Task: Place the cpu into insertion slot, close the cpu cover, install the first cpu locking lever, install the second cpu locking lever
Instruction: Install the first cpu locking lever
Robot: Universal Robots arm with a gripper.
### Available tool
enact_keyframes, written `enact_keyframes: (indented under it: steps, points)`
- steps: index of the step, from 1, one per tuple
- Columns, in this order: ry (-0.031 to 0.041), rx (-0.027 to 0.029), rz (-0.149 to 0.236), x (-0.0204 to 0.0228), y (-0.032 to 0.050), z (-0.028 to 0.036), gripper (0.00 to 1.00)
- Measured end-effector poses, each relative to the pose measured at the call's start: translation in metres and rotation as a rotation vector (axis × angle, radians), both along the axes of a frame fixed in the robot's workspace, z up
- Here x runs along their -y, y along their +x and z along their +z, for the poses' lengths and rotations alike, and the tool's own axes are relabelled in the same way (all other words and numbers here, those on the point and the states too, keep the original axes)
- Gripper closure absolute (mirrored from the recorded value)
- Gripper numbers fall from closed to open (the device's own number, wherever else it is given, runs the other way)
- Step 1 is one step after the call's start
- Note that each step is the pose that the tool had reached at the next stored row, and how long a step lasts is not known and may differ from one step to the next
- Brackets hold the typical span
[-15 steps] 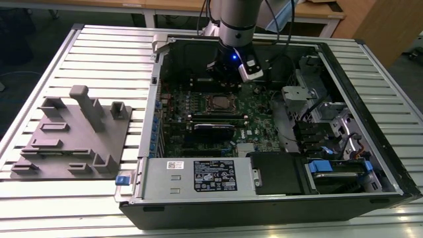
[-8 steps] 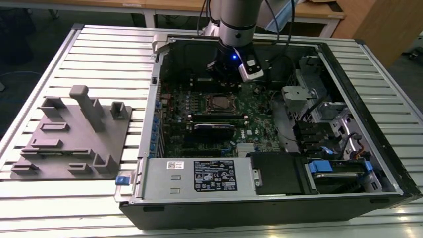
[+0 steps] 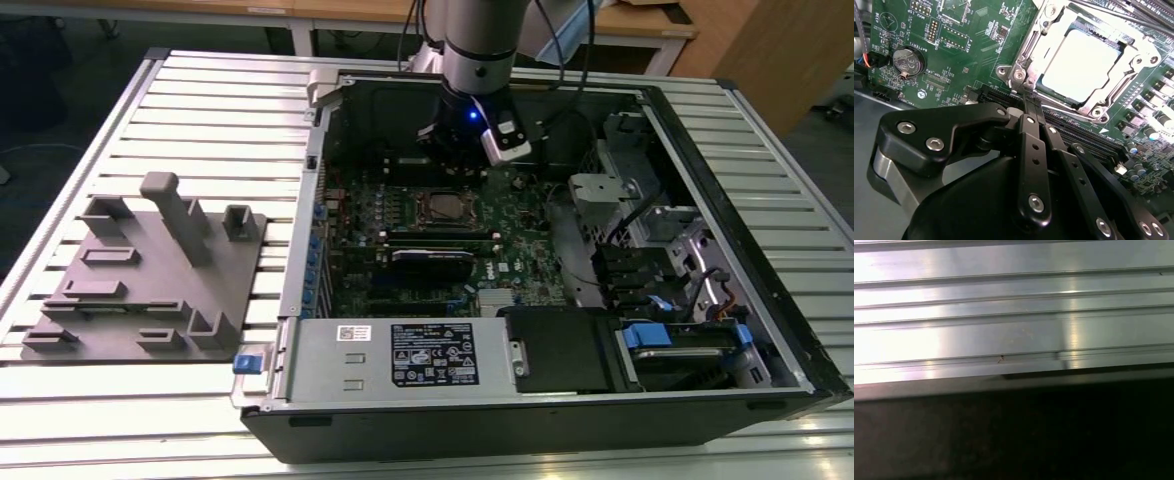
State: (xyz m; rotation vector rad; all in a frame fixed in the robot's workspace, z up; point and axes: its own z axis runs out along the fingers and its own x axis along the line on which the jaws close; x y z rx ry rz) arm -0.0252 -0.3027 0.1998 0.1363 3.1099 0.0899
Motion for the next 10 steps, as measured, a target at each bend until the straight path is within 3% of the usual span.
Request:
enact_keyframes:
  steps: [10]
  points:
    - [-0.0066, 0.0001, -0.003, 0.0000, 0.0002, -0.0006, 0.90]
